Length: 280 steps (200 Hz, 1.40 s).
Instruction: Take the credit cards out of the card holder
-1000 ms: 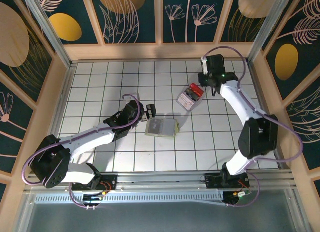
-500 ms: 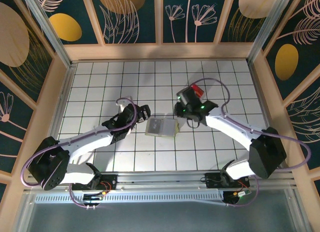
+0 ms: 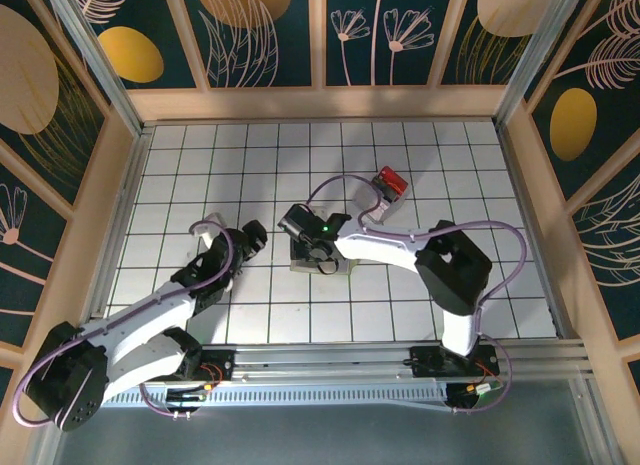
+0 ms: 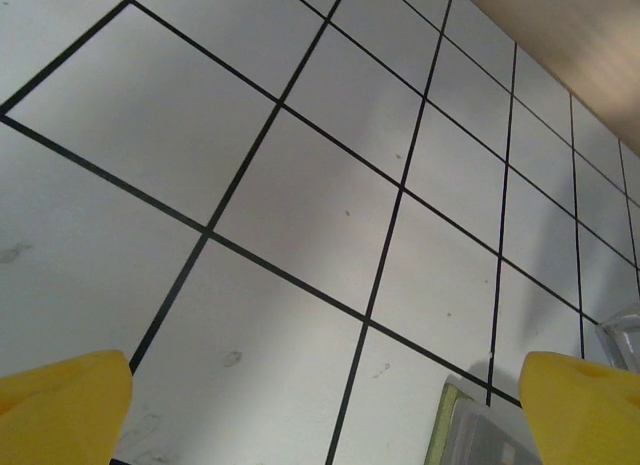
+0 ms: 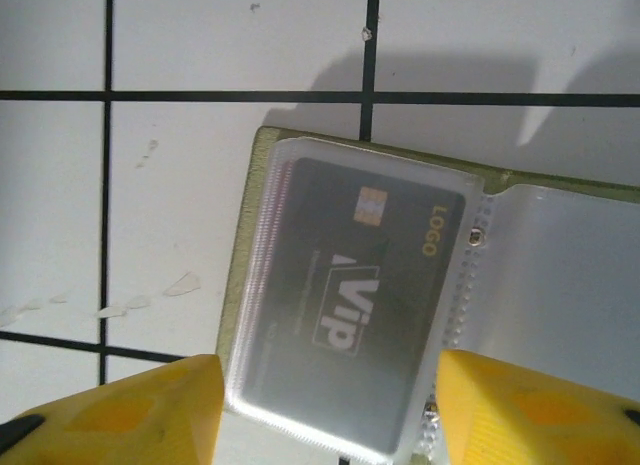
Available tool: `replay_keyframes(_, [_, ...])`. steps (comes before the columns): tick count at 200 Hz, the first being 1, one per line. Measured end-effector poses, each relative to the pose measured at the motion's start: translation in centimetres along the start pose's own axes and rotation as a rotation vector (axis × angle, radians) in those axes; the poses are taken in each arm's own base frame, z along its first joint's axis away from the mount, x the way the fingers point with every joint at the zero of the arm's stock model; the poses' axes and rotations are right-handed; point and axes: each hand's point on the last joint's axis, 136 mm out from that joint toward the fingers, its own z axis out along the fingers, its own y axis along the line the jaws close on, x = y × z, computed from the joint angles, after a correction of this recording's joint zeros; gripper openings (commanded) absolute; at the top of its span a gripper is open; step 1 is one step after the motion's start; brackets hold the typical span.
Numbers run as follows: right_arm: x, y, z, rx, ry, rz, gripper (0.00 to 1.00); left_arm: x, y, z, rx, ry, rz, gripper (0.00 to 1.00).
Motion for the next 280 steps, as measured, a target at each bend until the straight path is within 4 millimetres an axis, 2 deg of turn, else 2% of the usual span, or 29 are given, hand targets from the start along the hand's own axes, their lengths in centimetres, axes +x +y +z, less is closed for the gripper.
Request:
replay_keyframes(29, [-0.5,0.4,1.1,0.017,-0.001,-0.006,0.65,-0.6,0.3,-0.2,-0.002,-0.026,-0.018,0.98])
replay_keyframes(73, [0.1,0.1,2.5,0.042,0.02,-0.031,0.69,-0.6,0.4,-0.1,-0.008,-0.026,-0.018,0.99])
replay_keyframes(114, [0.4,-0.1,3.2,0.053,0.027,-0.058,0.64,-0.1,0.7,0.4,-0.021,-0.013,-0.008,0.99])
replay_keyframes(139, [0.5,-0.3,3.5,0.062,0.027,-0.083,0.57,0.1,0.8,0.6,-0.029,-0.004,-0.004,0.98])
replay_keyframes(187, [0.6,-0.3,3.7,0.059,0.027,-0.126,0.59,0.2,0.8,0.6,-0.026,-0.003,-0.005,0.98])
replay_keyframes(264, [1.7,-1.0,2.8,0.021,-0.004,-0.185,0.31,0.2,0.3,0.5,-0.009,0.006,0.007,0.99])
replay_keyframes(280, [2.2,-1.3,2.4,0.002,0.004,-0.206,0.28,0.0,-0.1,0.4,0.002,0.005,0.013,0.98])
